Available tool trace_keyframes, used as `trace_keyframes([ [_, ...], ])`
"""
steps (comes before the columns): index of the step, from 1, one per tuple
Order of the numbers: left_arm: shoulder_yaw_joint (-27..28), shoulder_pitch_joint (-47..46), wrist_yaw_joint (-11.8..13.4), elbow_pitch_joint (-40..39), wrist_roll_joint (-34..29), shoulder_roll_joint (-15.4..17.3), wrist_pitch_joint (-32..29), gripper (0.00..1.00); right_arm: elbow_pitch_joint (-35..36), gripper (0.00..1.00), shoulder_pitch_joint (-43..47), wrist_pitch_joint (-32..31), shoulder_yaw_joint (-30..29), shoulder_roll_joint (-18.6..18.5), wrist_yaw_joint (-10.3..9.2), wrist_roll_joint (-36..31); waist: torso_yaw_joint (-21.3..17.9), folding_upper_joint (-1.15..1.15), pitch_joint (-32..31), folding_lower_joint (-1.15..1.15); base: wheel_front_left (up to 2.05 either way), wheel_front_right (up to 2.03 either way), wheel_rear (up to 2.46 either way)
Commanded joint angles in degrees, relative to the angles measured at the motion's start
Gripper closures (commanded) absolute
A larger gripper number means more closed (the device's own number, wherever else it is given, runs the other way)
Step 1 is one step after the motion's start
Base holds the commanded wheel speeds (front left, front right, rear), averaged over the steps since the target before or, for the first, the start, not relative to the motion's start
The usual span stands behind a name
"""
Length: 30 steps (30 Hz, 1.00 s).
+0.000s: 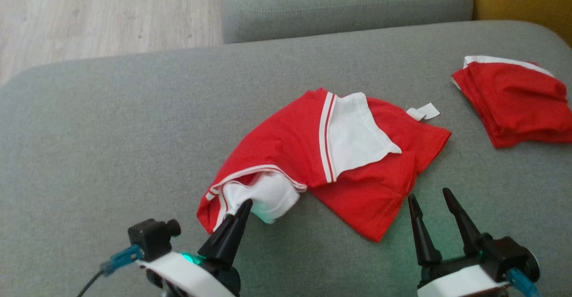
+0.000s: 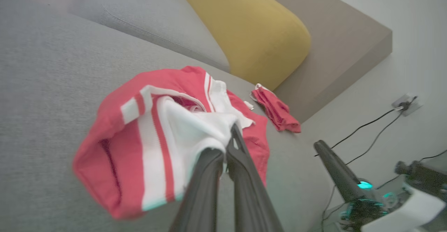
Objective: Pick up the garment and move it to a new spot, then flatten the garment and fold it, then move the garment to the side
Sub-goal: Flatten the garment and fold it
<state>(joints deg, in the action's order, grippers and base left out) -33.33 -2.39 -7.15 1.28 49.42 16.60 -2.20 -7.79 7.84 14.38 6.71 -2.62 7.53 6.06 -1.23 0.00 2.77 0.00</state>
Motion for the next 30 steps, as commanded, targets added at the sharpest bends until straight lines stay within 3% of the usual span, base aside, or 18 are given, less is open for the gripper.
trace_keyframes([
  [1, 1.68, -0.42, -0.33, -3.3, 1.49, 1.02, -0.47, 1.0, 1.49, 0.0, -0.57, 0.62, 1.46, -0.32, -0.04, 0.33, 0.06, 0.0, -0.86, 0.0, 0.0, 0.0, 0.0],
  [4, 4.25, 1.4, 0.41, -8.95, 8.06, 2.92, -3.33, 1.0, 1.32, 0.0, 0.12, 0.62, 1.96, -0.29, -0.04, 0.47, -0.05, 0.0, -2.34, 0.0, 0.0, 0.0, 0.0],
  [8, 5.36, 0.76, 2.74, -5.02, 8.59, 4.28, -5.39, 1.0, 1.5, 0.0, -0.04, 0.62, 2.31, -0.28, -0.04, 0.9, -0.1, 0.0, -2.24, 0.0, 0.0, 0.0, 0.0],
  [9, 5.16, 0.27, 2.76, -3.3, 8.68, 4.17, -5.86, 0.7, 1.53, 0.0, -0.13, 0.62, 2.45, -0.27, -0.04, 1.07, -0.15, 0.0, -2.12, 0.0, 0.0, 0.0, 0.0],
  [10, 5.29, -0.41, 2.8, -1.6, 8.53, 3.87, -5.58, 0.0, 1.56, 0.0, -0.2, 0.62, 2.63, -0.27, -0.04, 1.23, -0.22, 0.0, -1.97, 0.0, 0.0, 0.0, 0.0],
  [17, 4.27, -3.32, 2.17, 2.44, 4.83, 2.44, -1.79, 0.0, 1.73, 0.0, 0.05, 0.62, 2.54, -0.27, -0.04, 1.54, -0.84, 0.0, -1.25, 0.0, 0.0, 0.0, 0.0],
  [23, 4.12, -1.59, 1.55, -4.67, 5.68, 2.21, -0.14, 0.0, 2.02, 0.0, 0.02, 0.62, 1.51, -0.26, -0.04, 1.34, -0.21, 0.0, -0.44, 0.0, 0.0, 0.0, 0.0],
  [30, 4.2, 0.85, 3.54, -15.87, 4.49, 4.88, -1.36, 0.0, 1.9, 0.0, -0.49, 0.62, 1.48, -0.26, -0.04, 1.33, 0.79, 0.0, -0.08, 0.0, 0.0, 0.0, 0.0],
])
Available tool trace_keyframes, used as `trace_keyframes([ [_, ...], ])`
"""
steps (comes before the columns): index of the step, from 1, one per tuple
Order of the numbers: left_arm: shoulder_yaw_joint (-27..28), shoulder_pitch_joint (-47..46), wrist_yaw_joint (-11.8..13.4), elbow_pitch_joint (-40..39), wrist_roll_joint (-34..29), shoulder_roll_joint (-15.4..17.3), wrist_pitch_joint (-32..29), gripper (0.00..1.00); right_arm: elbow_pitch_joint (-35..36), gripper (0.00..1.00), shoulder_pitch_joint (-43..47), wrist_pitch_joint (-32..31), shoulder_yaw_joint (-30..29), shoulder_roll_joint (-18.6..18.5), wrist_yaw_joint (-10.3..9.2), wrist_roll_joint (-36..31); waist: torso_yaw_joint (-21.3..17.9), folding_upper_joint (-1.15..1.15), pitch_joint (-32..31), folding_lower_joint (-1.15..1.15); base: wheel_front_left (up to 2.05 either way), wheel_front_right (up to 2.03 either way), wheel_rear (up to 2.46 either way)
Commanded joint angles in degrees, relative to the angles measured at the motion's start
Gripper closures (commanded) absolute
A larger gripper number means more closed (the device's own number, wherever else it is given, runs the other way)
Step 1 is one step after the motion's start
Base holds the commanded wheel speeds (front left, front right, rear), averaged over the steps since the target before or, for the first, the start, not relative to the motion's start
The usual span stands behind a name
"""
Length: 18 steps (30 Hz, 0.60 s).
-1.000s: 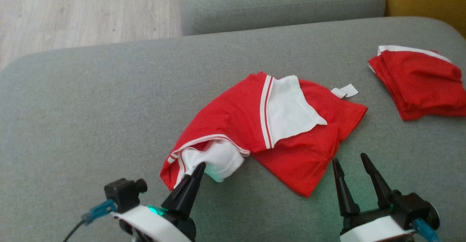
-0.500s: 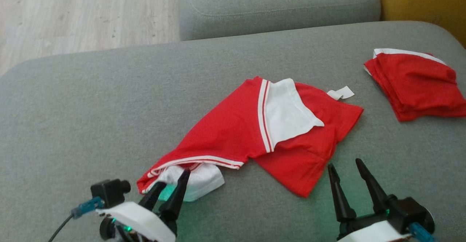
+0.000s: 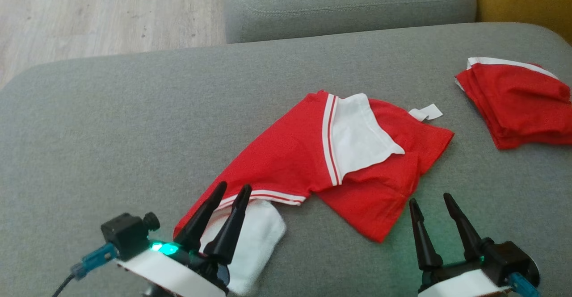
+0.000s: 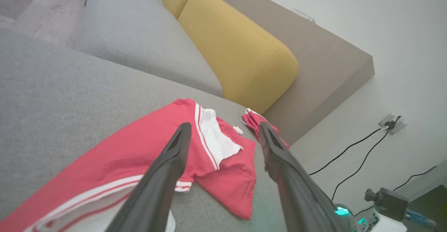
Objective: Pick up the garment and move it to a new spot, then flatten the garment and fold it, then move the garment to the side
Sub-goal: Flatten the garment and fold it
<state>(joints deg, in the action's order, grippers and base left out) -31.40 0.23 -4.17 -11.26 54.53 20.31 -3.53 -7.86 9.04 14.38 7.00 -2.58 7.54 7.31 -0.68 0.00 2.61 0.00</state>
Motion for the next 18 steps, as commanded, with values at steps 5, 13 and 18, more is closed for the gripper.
trace_keyframes([
  [5, 2.95, -0.54, 4.19, -6.48, -3.38, 3.6, -1.36, 0.0, 1.93, 0.0, -1.89, 0.62, 0.99, -0.3, -0.05, -0.09, 0.89, 0.0, 0.34, 0.0, 0.0, 0.0, 0.0],
  [13, -2.96, 3.22, 7.12, -0.68, -11.24, 5.94, -3.77, 0.0, 2.0, 0.0, -2.72, 0.62, 1.21, -0.3, -0.05, -0.12, 0.81, 0.0, 1.41, 0.0, 0.0, 0.0, 0.0],
  [18, -7.52, 3.8, 7.04, 5.84, -13.14, 4.11, -5.64, 0.0, 2.06, 0.0, -2.82, 0.62, 1.1, -0.3, -0.05, -0.26, 0.67, 0.0, 2.28, 0.0, 0.0, 0.0, 0.0],
])
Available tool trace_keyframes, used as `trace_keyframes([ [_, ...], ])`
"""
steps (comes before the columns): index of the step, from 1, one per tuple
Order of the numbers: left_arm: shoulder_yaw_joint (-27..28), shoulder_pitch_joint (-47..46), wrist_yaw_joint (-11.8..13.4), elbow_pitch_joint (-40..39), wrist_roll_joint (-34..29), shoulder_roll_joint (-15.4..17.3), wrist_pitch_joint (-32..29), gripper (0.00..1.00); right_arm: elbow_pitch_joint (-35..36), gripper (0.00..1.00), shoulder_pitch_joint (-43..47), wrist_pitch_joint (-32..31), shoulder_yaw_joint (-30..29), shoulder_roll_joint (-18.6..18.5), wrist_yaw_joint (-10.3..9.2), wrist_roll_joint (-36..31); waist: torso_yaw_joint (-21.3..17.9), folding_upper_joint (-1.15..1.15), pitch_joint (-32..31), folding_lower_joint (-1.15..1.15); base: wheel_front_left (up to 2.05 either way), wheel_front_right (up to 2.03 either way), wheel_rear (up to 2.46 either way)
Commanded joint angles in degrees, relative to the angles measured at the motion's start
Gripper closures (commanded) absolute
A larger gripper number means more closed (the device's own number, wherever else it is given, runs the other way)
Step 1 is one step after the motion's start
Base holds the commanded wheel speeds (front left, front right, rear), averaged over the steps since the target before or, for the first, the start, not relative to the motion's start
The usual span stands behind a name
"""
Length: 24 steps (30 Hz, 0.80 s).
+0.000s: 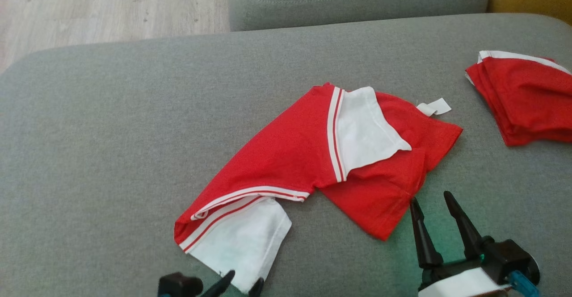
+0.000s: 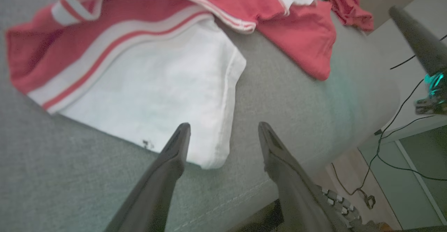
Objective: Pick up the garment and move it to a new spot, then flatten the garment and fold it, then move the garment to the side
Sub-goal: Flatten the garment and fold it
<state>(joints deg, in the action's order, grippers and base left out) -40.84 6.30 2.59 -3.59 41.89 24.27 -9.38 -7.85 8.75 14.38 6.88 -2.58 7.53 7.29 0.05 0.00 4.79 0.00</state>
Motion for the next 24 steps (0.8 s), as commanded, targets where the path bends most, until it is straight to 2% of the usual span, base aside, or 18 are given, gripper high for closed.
trace_keyframes([
  [1, 1.36, -2.53, 0.34, -0.57, -0.81, -0.28, -0.08, 0.0, 2.09, 0.0, -2.6, 0.62, 1.23, -0.3, -0.04, -0.27, -0.09, 0.0, 0.26, 0.0, 0.0, 0.0, 0.0],
  [12, -2.87, -8.48, 0.46, 11.13, -6.37, -2.02, -2.36, 0.0, 2.34, 0.0, -3.32, 0.62, 0.93, -0.3, -0.04, -0.91, -0.43, 0.0, 1.75, 0.0, 0.0, 0.0, 0.0],
  [17, -3.68, -9.78, -0.16, 14.45, -6.65, -2.69, -2.78, 0.0, 2.4, 0.0, -3.53, 0.62, 0.91, -0.3, -0.04, -1.0, -0.5, 0.0, 2.04, 0.0, 0.0, 0.0, 0.0],
  [18, -3.88, -9.84, -0.26, 14.81, -6.6, -2.73, -3.07, 0.07, 2.39, 0.0, -3.57, 0.62, 0.89, -0.3, -0.04, -1.02, -0.51, 0.0, 2.06, 0.0, 0.0, 0.0, 0.0],
  [19, -4.07, -9.87, -0.37, 15.08, -6.55, -2.72, -3.35, 0.21, 2.36, 0.0, -3.6, 0.62, 0.85, -0.3, -0.04, -1.04, -0.51, 0.0, 2.07, 0.0, 0.0, 0.0, 0.0],
  [20, -4.25, -9.86, -0.5, 15.3, -6.48, -2.64, -3.67, 0.62, 2.32, 0.0, -3.62, 0.62, 0.79, -0.3, -0.04, -1.12, -0.51, 0.0, 2.06, 0.0, 0.0, 0.0, 0.0],
  [21, -4.39, -9.84, -0.54, 15.45, -6.47, -2.5, -3.96, 0.88, 2.26, 0.0, -3.61, 0.62, 0.62, -0.3, -0.04, -1.39, -0.49, 0.0, 2.04, 0.0, 0.0, 0.0, 0.0],
  [22, -4.58, -9.85, -0.59, 15.52, -6.58, -2.3, -4.17, 1.0, 2.22, 0.0, -3.6, 0.62, 0.53, -0.3, -0.04, -1.44, -0.47, 0.0, 2.0, 0.0, 0.0, 0.0, 0.0],
  [24, -4.9, -10.14, -0.31, 15.34, -7.55, -1.66, -4.1, 1.0, 2.14, 0.0, -3.54, 0.62, 0.43, -0.3, -0.04, -1.54, -0.4, 0.0, 1.88, 0.0, 0.0, 0.0, 0.0],
])
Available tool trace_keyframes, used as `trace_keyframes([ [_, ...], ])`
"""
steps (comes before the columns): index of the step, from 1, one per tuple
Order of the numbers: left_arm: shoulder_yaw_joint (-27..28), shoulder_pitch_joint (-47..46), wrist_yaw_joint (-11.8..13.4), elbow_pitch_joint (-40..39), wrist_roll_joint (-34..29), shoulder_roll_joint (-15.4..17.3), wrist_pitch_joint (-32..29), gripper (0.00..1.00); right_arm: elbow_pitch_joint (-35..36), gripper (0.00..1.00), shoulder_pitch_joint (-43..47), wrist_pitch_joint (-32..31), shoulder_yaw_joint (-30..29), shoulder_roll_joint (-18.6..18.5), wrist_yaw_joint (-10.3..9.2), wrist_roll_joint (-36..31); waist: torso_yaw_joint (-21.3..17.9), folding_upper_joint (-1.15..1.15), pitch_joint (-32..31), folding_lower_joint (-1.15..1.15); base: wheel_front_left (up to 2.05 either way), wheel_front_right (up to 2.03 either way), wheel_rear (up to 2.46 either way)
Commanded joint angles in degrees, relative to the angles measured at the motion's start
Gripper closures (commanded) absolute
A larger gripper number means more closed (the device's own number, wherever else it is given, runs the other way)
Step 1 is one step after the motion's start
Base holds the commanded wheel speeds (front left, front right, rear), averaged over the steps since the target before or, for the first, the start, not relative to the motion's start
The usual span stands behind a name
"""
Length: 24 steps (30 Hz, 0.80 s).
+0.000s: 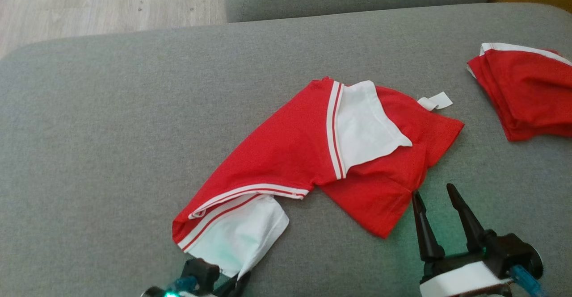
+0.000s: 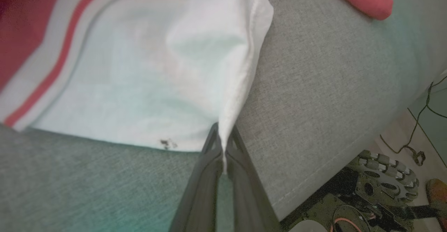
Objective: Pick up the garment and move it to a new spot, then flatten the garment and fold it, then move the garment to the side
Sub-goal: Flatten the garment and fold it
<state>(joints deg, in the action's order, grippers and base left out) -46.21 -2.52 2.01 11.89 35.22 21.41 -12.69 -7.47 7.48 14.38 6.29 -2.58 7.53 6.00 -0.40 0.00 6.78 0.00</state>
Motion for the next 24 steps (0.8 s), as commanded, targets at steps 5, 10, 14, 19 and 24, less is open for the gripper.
trace_keyframes([
  [5, 1.84, -2.51, 2.49, -2.88, -4.13, 3.12, 3.42, 1.0, 1.01, 0.0, -1.88, 0.62, 1.03, -0.3, -0.04, -0.31, 0.27, 0.0, -0.35, 0.0, 0.0, 0.0, 0.0],
  [10, 5.22, -4.49, 6.01, -6.94, -7.73, 6.46, 8.32, 1.0, -2.21, 0.0, -1.34, 0.62, 1.48, -0.31, -0.04, 1.18, 0.73, 0.0, -0.37, 0.0, 0.0, 0.0, 0.0],
  [14, 7.43, -5.46, 8.01, -9.46, -9.19, 8.5, 10.24, 1.0, -4.41, 0.0, -1.5, 0.62, 1.8, -0.31, -0.04, 3.15, 1.04, 0.0, -0.57, 0.0, 0.0, 0.0, 0.0],
  [19, 10.02, -6.79, 9.34, -11.52, -10.37, 10.92, 13.02, 1.0, -8.67, 0.0, -3.71, 0.62, 2.99, -0.31, -0.04, 8.86, 1.56, 0.0, -0.71, 0.0, 0.0, 0.0, 0.0],
  [24, 11.25, -7.71, 9.23, -11.29, -10.01, 11.5, 14.96, 1.0, -15.11, 0.0, -9.03, 0.13, 4.8, -0.56, -0.04, 18.18, 2.04, 0.0, -0.25, 0.0, 0.0, 0.0, 0.0],
])
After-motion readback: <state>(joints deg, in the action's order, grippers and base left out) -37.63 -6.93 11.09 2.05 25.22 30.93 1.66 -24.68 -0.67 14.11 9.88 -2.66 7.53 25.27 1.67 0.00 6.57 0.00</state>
